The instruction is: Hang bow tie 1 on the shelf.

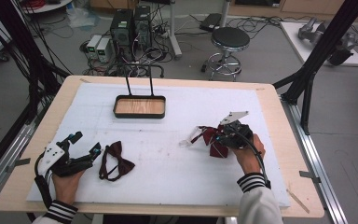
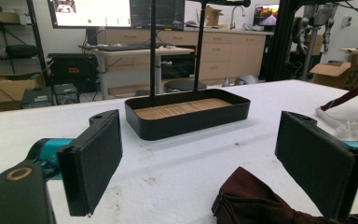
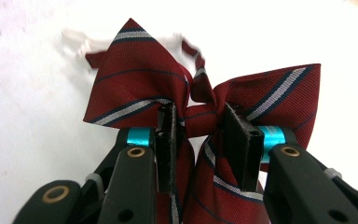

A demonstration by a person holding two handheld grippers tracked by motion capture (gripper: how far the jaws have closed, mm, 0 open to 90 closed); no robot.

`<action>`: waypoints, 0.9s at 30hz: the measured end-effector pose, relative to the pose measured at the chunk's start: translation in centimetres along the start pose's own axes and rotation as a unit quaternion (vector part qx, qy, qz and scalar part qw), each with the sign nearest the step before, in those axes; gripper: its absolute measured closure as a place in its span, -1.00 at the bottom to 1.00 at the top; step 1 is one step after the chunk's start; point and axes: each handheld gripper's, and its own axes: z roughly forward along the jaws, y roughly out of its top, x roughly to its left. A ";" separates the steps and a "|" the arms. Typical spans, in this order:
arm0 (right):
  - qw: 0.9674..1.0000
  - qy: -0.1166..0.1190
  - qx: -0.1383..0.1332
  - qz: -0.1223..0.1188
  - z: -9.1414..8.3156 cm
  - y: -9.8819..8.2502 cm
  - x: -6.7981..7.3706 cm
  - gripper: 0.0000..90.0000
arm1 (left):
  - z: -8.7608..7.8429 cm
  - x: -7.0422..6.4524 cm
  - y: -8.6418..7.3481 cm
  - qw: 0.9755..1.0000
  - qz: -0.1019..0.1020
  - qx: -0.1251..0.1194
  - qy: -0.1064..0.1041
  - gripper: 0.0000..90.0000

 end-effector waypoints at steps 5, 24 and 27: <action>0.999 -0.007 -0.042 0.008 -0.7 0.4 0.1 0.49 | 0.0 0.0 0.0 1.000 -0.001 0.000 0.000 -0.66; 0.988 0.003 -0.151 0.024 -1.7 2.1 0.7 0.49 | 0.0 0.0 0.0 1.000 -0.002 0.000 0.000 -0.66; 0.986 0.002 -0.163 0.019 -1.8 2.6 0.8 0.49 | 0.0 0.0 0.0 1.000 -0.002 0.000 0.000 -0.66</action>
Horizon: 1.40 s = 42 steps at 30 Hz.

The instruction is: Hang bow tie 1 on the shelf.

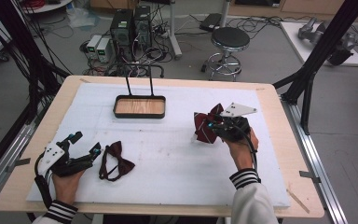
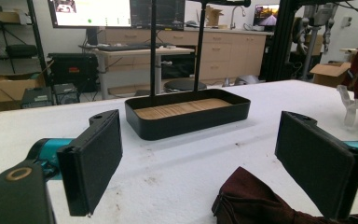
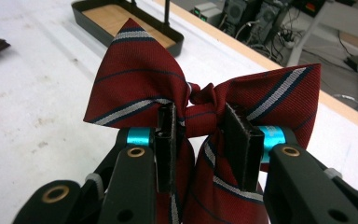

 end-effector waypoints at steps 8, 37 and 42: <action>1.000 0.006 -0.020 0.004 0.4 1.1 0.4 0.49 | 0.0 0.0 0.0 1.000 0.000 0.000 0.000 -0.66; 0.998 0.032 -0.061 -0.006 4.1 6.6 1.8 0.49 | 0.0 0.1 0.0 1.000 -0.001 0.002 -0.001 -0.66; 0.997 0.034 -0.068 -0.007 4.6 7.6 2.0 0.49 | 0.0 0.1 0.0 1.000 -0.001 0.002 -0.001 -0.66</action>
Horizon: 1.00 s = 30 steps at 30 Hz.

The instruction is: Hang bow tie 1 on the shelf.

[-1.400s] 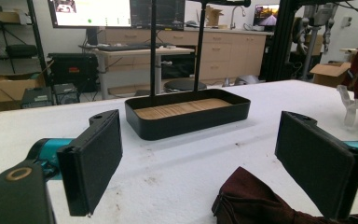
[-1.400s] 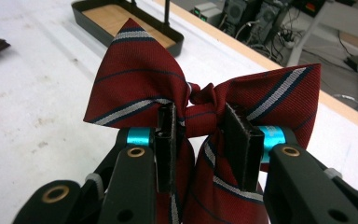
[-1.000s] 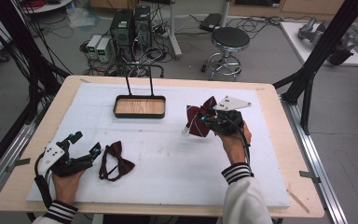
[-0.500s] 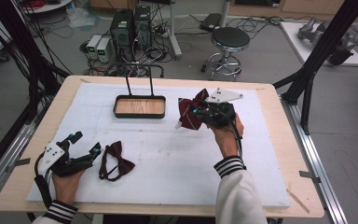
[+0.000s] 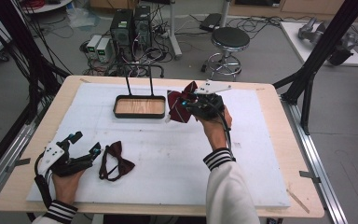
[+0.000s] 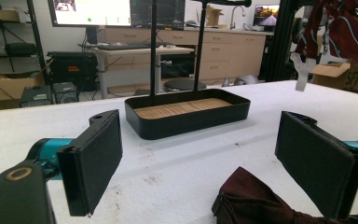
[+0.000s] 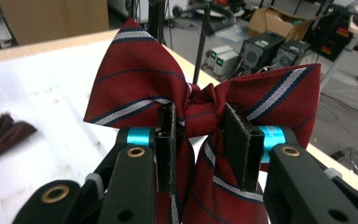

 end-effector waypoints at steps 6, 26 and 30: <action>1.000 0.002 -0.005 -0.002 0.8 1.0 0.0 0.49 | 0.0 0.0 0.0 1.000 0.000 -0.001 0.000 -0.66; 1.000 0.003 -0.027 0.010 4.4 3.1 -0.4 0.49 | 0.0 0.0 0.0 1.000 -0.004 -0.005 0.000 -0.66; 0.999 -0.002 -0.032 0.016 5.1 3.5 -0.5 0.49 | 0.0 0.0 0.0 1.000 -0.003 -0.005 0.000 -0.66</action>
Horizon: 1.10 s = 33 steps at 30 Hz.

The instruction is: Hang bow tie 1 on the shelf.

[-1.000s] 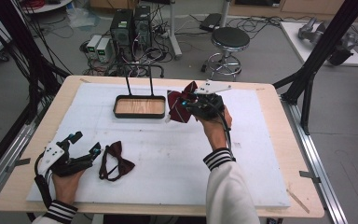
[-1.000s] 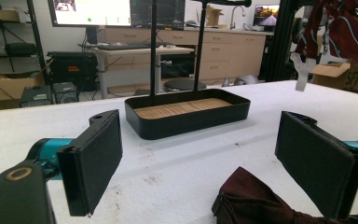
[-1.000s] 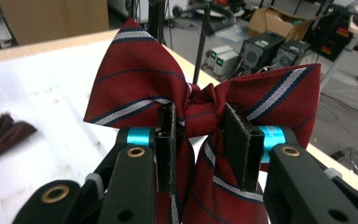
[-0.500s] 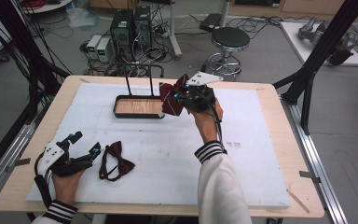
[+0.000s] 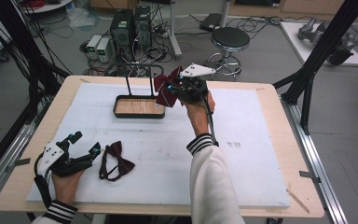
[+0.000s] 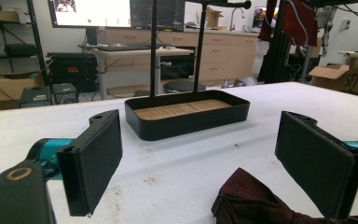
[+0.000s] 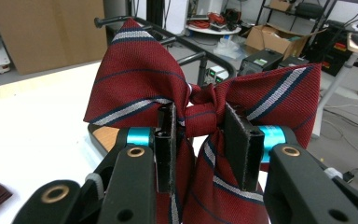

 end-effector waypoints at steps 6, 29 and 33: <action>1.000 -0.004 -0.011 0.003 0.7 0.6 0.0 0.49 | 0.0 0.0 0.0 1.000 0.001 -0.001 -0.001 -0.66; 1.000 -0.022 -0.015 0.013 3.0 1.7 -1.0 0.49 | 0.0 0.0 0.0 1.000 -0.004 -0.002 0.001 -0.66; 1.000 -0.023 -0.013 0.016 3.5 1.6 -1.4 0.49 | 0.0 0.1 0.0 1.000 -0.003 -0.001 0.001 -0.66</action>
